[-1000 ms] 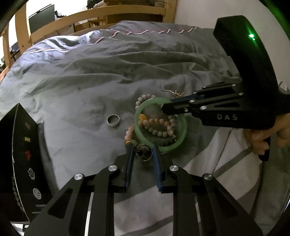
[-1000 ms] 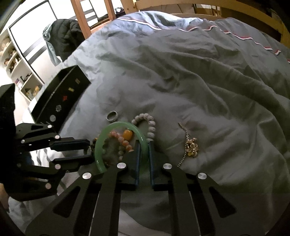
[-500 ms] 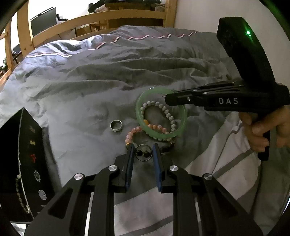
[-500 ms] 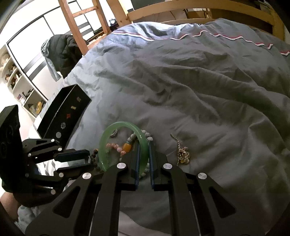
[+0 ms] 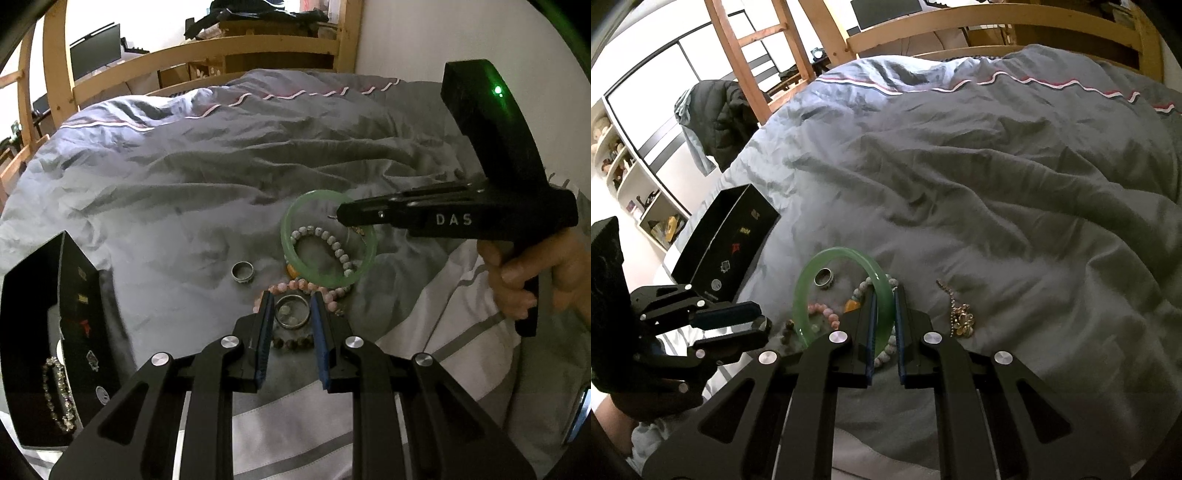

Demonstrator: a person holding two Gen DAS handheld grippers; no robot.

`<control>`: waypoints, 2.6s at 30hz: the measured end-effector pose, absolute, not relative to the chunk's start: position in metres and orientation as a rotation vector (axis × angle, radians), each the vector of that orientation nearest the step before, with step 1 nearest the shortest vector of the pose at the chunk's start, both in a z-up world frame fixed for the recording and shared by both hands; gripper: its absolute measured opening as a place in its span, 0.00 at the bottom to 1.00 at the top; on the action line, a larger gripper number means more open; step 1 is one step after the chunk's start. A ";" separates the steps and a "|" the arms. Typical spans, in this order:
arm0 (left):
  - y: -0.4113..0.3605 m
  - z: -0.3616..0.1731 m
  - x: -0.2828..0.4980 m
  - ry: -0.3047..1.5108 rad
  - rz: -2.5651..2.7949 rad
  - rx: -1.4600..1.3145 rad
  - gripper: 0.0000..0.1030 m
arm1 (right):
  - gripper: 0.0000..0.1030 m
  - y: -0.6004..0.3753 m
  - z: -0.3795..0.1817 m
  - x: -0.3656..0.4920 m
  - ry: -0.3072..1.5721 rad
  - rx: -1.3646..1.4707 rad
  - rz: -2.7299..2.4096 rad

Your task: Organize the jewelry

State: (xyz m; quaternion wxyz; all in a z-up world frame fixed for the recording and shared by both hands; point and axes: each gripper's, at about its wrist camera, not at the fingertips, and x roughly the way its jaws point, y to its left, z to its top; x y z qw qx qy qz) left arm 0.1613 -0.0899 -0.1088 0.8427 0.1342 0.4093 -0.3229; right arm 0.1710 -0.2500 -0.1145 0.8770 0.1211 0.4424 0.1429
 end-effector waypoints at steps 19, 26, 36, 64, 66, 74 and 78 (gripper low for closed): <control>-0.081 -0.092 0.159 0.836 -0.616 0.287 0.20 | 0.10 -0.240 -0.099 0.166 0.931 0.170 0.270; -0.070 -0.080 0.152 0.836 -0.555 0.290 0.20 | 0.10 -0.227 -0.075 0.156 0.921 0.089 0.253; -0.043 -0.056 0.151 0.814 -0.497 0.260 0.20 | 0.10 -0.197 -0.042 0.149 0.903 0.018 0.262; 0.080 -0.027 0.179 0.816 -0.270 0.153 0.20 | 0.10 -0.078 -0.025 0.194 0.894 -0.071 0.380; 0.086 -0.028 0.181 0.822 -0.265 0.141 0.20 | 0.10 -0.072 -0.027 0.199 0.895 -0.067 0.389; 0.096 -0.037 0.188 0.854 -0.270 0.108 0.20 | 0.10 -0.042 -0.035 0.217 0.899 -0.066 0.428; 0.097 -0.044 0.192 0.878 -0.268 0.114 0.20 | 0.10 -0.030 -0.041 0.226 0.901 -0.057 0.445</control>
